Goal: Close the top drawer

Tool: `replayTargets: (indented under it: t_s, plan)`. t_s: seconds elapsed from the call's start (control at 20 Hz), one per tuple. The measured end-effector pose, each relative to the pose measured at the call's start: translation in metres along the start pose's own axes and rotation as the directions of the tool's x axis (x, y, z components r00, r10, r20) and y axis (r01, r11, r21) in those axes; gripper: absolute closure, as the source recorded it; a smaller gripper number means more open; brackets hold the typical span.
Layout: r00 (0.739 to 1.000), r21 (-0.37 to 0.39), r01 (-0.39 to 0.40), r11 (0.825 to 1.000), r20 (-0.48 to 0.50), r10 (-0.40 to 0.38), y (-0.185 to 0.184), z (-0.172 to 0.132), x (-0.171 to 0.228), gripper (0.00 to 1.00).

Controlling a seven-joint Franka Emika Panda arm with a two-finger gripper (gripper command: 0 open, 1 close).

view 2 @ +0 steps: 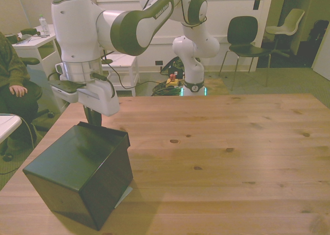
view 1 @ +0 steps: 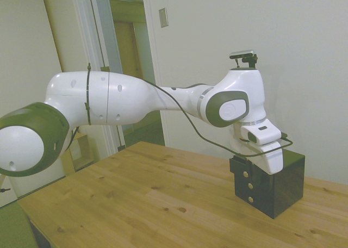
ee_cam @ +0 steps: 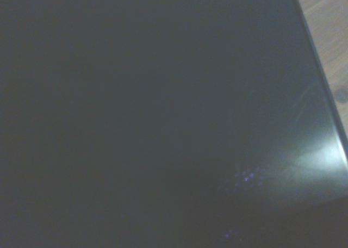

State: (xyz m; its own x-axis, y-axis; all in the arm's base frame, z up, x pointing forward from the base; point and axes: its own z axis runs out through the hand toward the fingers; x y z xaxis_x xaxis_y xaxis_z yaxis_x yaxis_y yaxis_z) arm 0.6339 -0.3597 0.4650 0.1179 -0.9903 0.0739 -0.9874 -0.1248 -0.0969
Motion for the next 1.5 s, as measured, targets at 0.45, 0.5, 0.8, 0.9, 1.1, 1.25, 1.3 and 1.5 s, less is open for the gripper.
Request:
replayTargets:
  t_s: [0.45, 0.5, 0.8, 0.9, 1.1, 1.25, 1.3, 1.5]
  plan:
    - [0.999, -0.01, -0.052, 0.999, 0.006, 0.052, -0.009, 0.002, 0.011, 1.0]
    - [0.998, -0.009, -0.055, 0.998, 0.005, 0.055, -0.009, 0.002, 0.013, 1.0]
    - [0.998, -0.013, -0.064, 0.998, 0.009, 0.064, -0.011, 0.003, 0.017, 1.0]
    - [0.998, -0.011, -0.062, 0.998, 0.009, 0.062, -0.012, 0.003, 0.016, 1.0]
    - [0.999, -0.007, -0.039, 0.999, 0.009, 0.039, -0.014, 0.002, 0.013, 1.0]
    - [1.0, 0.004, -0.007, 1.0, 0.005, 0.007, -0.014, 0.004, 0.005, 1.0]
    - [1.0, 0.007, 0.006, 1.0, 0.005, -0.006, -0.013, 0.004, 0.0, 1.0]
    - [0.998, 0.012, 0.056, 0.998, 0.001, -0.056, -0.003, 0.0, -0.024, 1.0]
